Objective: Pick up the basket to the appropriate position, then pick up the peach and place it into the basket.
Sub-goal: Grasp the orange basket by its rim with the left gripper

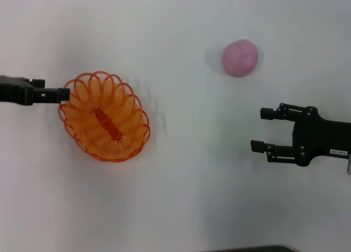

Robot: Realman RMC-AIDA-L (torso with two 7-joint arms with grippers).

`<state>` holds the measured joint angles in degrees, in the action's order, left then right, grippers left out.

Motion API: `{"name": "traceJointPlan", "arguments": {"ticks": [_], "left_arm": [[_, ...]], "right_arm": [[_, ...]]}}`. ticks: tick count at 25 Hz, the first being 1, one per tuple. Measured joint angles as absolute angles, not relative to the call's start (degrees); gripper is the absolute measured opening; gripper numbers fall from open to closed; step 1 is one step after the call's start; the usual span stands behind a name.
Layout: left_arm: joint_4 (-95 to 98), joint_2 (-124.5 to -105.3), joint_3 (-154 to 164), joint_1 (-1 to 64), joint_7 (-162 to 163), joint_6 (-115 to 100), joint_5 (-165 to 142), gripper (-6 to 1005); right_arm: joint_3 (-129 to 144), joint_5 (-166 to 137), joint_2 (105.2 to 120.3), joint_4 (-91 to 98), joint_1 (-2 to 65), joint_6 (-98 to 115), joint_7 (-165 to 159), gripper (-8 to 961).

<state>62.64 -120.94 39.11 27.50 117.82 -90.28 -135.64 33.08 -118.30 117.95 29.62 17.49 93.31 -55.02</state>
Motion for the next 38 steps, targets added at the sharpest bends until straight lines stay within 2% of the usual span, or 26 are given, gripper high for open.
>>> {"name": "traceJointPlan", "arguments": {"ticks": [10, 17, 29, 38], "left_arm": [[62.30, -120.65, 45.41, 36.89, 119.58, -87.92, -147.66, 826], [60.46, -120.89, 49.74, 41.02, 119.90, -86.07, -152.62, 826], [53.58, -120.84, 53.31, 45.26, 120.59, -79.87, -158.82, 825], [50.55, -121.70, 54.22, 46.57, 120.67, -77.42, -162.92, 824]], "right_arm": [[33.22, -118.30, 117.95, 30.02, 17.48, 93.35, -56.05, 813], [33.23, -118.73, 117.95, 30.32, 17.49, 93.61, -56.35, 813], [33.29, -119.30, 117.95, 30.33, 17.49, 93.49, -56.34, 812], [33.31, -119.63, 117.95, 30.33, 17.57, 93.43, -56.34, 812]]}}
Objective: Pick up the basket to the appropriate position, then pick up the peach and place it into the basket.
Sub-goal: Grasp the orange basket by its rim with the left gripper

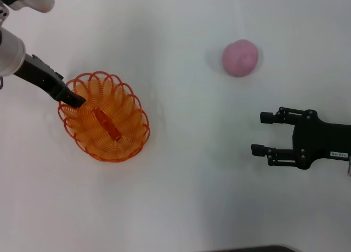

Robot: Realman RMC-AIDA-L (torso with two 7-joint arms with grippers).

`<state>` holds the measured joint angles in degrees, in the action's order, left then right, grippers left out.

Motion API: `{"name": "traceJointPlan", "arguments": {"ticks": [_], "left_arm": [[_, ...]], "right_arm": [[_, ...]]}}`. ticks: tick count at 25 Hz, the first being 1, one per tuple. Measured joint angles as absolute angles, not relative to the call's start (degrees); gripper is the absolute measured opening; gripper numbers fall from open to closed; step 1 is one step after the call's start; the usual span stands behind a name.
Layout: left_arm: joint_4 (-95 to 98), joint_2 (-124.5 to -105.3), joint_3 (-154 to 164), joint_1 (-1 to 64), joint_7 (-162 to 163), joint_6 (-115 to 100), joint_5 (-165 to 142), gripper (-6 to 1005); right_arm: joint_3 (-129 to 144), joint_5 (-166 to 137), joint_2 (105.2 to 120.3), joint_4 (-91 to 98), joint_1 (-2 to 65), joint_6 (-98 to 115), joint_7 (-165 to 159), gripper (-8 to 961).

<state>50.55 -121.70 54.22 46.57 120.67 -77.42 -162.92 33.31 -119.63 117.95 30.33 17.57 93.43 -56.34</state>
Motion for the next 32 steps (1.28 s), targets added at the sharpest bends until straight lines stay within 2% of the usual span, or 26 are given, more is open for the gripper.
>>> {"name": "traceJointPlan", "arguments": {"ticks": [8, 18, 29, 32], "left_arm": [[51.33, -122.64, 54.71, 46.57, 120.68, -77.85, -162.88, 816], [54.34, -123.76, 55.03, 46.14, 120.82, -77.97, -163.25, 639], [54.11, -123.69, 55.33, 46.09, 121.31, -78.25, -163.56, 176], [54.17, -123.66, 55.38, 46.18, 121.57, -78.62, -163.56, 82]], "right_arm": [[33.07, -119.62, 117.95, 30.32, 17.58, 93.30, -56.34, 811], [32.79, -119.61, 118.11, 30.32, 17.52, 92.86, -56.12, 812], [32.78, -119.61, 118.13, 30.38, 17.58, 92.86, -56.22, 811], [32.78, -119.61, 118.13, 30.40, 17.58, 92.87, -56.23, 811]]}}
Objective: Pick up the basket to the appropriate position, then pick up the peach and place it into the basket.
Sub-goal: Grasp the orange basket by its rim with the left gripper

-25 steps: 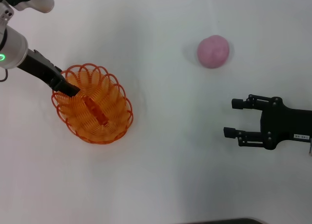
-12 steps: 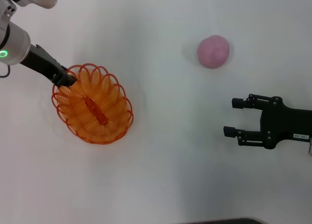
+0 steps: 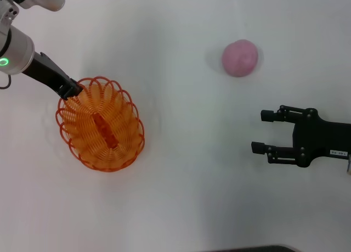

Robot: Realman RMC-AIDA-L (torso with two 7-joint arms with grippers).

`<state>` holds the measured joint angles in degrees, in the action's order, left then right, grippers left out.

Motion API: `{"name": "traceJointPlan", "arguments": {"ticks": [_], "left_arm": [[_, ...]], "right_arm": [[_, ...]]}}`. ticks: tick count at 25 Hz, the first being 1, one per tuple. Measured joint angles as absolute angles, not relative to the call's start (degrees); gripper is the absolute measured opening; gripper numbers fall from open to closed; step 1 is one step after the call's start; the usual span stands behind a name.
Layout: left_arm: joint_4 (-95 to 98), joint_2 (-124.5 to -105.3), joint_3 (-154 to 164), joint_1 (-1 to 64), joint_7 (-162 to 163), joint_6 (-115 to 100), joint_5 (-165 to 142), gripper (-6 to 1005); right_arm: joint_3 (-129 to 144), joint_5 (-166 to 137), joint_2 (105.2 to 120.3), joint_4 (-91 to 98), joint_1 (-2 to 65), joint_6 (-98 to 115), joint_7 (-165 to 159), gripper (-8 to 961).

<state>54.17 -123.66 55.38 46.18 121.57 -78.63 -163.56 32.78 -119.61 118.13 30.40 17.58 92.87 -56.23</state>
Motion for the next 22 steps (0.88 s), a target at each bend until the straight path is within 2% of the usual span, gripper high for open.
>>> {"name": "traceJointPlan", "arguments": {"ticks": [5, 15, 22], "left_arm": [[54.49, -123.09, 55.46, 46.57, 123.91, -79.83, -163.57, 83], [54.28, -120.13, 53.33, 49.20, 134.95, -87.92, -163.16, 59], [53.62, -118.98, 44.96, 50.99, 136.85, -95.56, -162.93, 43]], "right_arm": [[32.78, -119.58, 118.13, 30.43, 17.58, 92.93, -56.25, 811], [32.72, -119.53, 118.63, 31.65, 17.28, 93.27, -56.34, 812], [32.69, -119.40, 118.79, 31.65, 17.15, 93.07, -56.34, 812]]}}
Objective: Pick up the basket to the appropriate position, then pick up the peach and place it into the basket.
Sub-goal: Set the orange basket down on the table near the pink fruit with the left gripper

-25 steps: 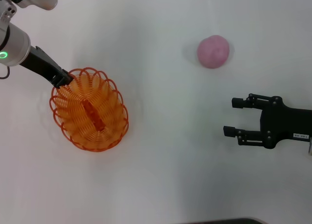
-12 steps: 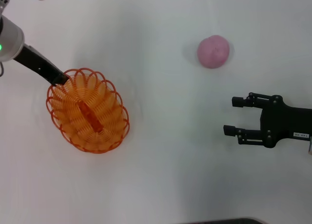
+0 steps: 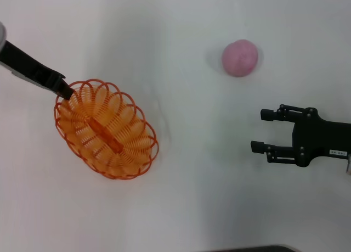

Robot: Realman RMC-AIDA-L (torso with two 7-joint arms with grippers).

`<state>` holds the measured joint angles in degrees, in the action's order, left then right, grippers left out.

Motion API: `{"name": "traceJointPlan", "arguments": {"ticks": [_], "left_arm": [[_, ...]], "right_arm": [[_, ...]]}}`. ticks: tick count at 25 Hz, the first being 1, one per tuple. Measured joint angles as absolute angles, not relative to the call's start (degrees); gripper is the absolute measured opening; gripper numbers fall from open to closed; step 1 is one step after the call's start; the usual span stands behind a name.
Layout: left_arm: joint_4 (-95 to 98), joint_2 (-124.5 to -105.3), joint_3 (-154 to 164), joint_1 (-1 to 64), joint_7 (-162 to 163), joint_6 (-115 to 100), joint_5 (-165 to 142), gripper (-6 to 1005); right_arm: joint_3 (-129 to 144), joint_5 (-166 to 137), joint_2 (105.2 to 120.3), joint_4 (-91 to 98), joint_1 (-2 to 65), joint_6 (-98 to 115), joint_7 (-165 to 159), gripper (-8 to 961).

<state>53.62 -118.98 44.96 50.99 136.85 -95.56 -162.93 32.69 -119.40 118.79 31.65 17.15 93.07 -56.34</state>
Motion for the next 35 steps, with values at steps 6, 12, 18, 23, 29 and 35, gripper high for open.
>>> {"name": "traceJointPlan", "arguments": {"ticks": [6, 12, 18, 23, 29, 35], "left_arm": [[49.44, -116.51, 39.81, 51.20, 139.33, -97.62, -160.88, 41], [47.08, -115.64, 36.52, 50.64, 140.72, -98.54, -159.40, 37], [47.00, -116.36, 34.87, 49.04, 142.92, -99.32, -157.84, 38], [47.91, -117.17, 33.83, 46.10, 145.27, -99.38, -153.52, 38], [54.52, -120.22, 33.51, 41.26, 147.12, -99.27, -151.69, 38], [57.63, -122.71, 33.29, 36.71, 148.26, -99.22, -149.08, 37]], "right_arm": [[32.69, -119.36, 118.83, 31.69, 17.46, 93.22, -56.34, 811], [32.69, -119.35, 118.89, 31.73, 17.55, 93.26, -56.34, 810], [32.69, -119.35, 118.92, 31.73, 17.58, 93.29, -56.34, 809], [32.70, -119.36, 118.92, 31.73, 17.54, 93.32, -56.34, 808], [32.69, -119.36, 118.92, 31.73, 17.44, 93.22, -56.34, 807], [32.56, -119.30, 118.91, 31.73, 17.34, 93.30, -56.34, 807]]}}
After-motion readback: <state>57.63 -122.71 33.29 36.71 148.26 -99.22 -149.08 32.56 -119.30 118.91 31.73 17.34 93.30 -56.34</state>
